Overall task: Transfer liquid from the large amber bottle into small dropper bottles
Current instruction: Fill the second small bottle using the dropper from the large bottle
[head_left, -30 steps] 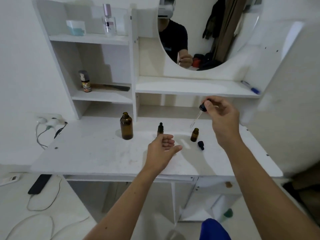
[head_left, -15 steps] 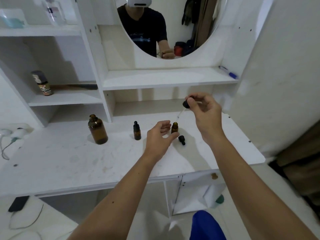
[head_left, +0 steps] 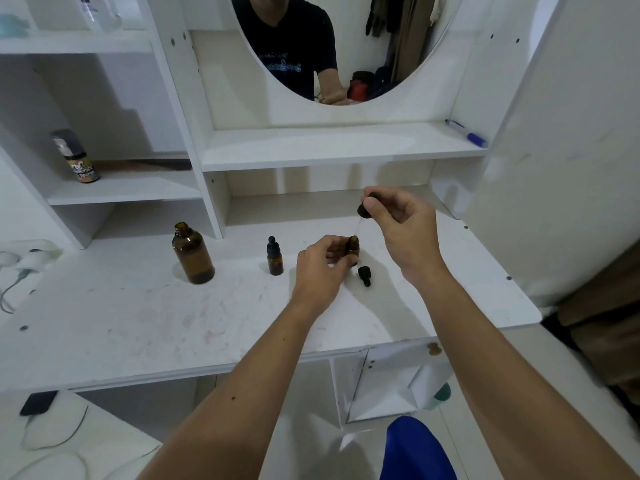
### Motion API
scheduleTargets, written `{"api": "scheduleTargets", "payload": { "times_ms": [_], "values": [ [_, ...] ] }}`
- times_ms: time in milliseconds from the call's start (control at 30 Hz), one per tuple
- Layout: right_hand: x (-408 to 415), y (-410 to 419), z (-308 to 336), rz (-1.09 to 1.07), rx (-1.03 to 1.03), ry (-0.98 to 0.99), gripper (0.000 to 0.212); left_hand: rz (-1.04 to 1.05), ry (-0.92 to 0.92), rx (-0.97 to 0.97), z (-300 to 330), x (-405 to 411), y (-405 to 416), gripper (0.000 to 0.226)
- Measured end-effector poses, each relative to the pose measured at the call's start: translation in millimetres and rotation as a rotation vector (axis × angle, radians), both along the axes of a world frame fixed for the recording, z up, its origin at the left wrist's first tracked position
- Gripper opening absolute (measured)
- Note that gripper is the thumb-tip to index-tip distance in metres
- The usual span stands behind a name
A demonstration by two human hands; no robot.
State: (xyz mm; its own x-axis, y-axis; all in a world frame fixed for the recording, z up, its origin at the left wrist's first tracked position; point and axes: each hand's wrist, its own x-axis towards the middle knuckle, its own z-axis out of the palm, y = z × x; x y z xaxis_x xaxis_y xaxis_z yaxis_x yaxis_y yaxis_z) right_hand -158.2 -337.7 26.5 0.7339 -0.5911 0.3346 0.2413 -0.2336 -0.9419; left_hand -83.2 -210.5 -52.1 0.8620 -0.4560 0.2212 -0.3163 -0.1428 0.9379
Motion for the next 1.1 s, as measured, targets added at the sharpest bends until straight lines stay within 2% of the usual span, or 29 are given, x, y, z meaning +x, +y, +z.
{"api": "scheduleTargets", "payload": {
  "times_ms": [233,533,800,1100],
  "values": [
    [3.1,2.9,0.7,-0.017,0.007,0.031,0.005,0.000,-0.015,0.013,-2.1,1.9,-0.2,0.026],
    [5.0,5.1,1.2,-0.052,-0.002,0.074,0.017,0.010,-0.017,0.027,-3.4,3.0,-1.2,0.025],
    [-0.4,3.0,2.8,-0.015,-0.083,0.120,0.004,0.007,-0.018,0.020,-3.8,3.6,-0.2,0.026],
    [-17.8,3.6,22.9,-0.060,-0.037,0.019,0.008,0.022,-0.027,0.027,-7.0,1.4,3.2,0.028]
  ]
}}
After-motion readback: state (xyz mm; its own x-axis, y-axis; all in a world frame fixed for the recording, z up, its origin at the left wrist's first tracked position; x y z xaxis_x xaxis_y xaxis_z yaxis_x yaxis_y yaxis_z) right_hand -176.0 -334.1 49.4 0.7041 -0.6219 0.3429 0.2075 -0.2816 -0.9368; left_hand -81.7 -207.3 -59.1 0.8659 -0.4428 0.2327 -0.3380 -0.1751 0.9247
